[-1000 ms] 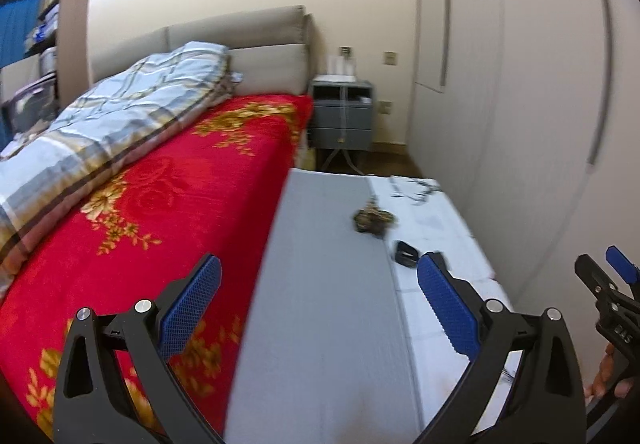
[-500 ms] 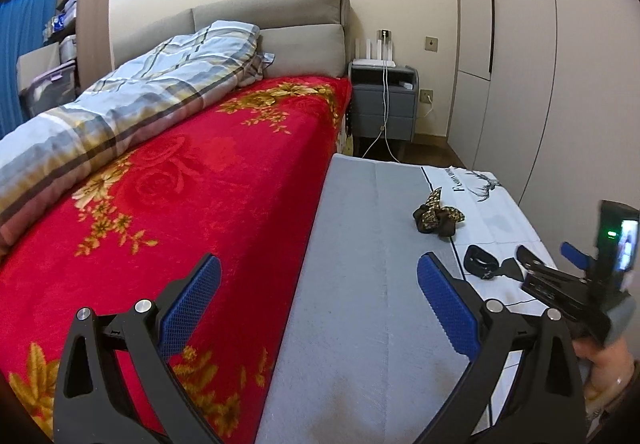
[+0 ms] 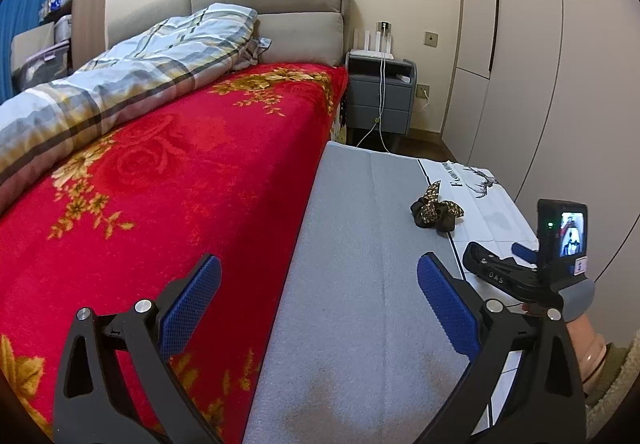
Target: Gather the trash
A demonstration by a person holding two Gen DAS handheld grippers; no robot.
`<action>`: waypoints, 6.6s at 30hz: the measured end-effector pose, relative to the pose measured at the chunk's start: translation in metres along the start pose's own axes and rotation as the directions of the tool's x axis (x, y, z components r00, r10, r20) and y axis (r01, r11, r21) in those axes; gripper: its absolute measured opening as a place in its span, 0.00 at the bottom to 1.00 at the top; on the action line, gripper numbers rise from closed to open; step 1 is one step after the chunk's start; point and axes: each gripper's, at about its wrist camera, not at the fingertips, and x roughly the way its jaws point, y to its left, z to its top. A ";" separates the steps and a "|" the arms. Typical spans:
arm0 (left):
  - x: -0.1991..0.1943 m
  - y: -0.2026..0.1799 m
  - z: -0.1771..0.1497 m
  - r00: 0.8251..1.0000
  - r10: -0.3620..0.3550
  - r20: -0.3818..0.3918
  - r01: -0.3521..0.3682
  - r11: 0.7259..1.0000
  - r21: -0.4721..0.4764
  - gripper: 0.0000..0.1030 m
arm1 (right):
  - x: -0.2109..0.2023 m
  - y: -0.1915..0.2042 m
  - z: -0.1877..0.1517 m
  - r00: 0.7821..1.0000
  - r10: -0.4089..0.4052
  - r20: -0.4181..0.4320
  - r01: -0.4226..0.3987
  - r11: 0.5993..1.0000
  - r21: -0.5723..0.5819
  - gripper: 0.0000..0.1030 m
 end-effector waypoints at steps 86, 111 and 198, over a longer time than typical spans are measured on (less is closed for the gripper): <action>-0.130 -0.129 0.019 0.924 -0.363 -0.119 0.380 0.903 0.199 0.11 | -0.400 -0.077 -0.126 0.966 0.175 0.190 -0.188 0.981 0.052 0.05; -0.312 -0.179 -0.107 0.839 -0.510 -0.190 0.544 0.787 0.290 0.11 | -0.546 -0.112 -0.254 0.974 0.055 0.222 -0.093 0.982 0.163 0.05; -0.367 -0.130 -0.135 0.959 -0.279 -0.056 0.283 0.915 0.287 0.91 | -0.585 -0.079 -0.278 0.950 -0.126 0.287 0.076 0.981 0.179 0.90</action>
